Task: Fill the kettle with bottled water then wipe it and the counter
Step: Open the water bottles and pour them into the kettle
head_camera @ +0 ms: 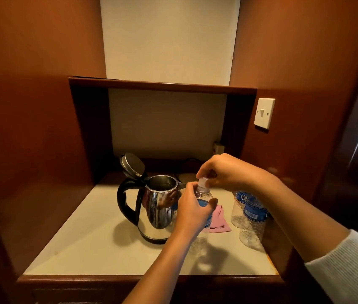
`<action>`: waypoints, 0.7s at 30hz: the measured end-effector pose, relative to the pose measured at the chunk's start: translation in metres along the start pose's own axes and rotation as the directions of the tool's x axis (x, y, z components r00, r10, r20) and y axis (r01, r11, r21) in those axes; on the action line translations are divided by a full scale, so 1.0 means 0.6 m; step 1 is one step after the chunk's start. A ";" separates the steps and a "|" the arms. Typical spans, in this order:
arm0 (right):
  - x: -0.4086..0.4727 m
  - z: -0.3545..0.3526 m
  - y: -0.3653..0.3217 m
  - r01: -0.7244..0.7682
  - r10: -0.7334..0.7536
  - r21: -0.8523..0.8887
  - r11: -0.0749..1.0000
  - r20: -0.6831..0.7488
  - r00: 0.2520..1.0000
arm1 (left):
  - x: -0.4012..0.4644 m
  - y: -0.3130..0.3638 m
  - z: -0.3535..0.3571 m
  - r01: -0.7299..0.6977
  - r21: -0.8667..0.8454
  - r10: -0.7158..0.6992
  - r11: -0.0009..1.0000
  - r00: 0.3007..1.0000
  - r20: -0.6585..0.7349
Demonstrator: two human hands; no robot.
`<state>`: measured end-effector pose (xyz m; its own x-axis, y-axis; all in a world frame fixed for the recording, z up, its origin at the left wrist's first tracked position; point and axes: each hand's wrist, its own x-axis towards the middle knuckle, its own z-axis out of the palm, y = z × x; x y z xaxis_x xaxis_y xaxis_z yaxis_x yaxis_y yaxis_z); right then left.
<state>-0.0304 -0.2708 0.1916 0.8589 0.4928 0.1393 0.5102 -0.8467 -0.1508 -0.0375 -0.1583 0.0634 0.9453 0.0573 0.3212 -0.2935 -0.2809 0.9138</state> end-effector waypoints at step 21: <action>0.024 0.015 0.000 -0.046 0.044 -0.140 0.989 -0.016 0.999 | -0.006 -0.014 -0.003 -0.041 -0.049 0.043 0.998 0.999 0.027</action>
<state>-0.0178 -0.2622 0.1846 0.8796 0.4518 0.1486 0.4592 -0.8881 -0.0180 -0.0386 -0.1544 0.0549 0.9353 0.0198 0.3534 -0.3392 -0.2353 0.9108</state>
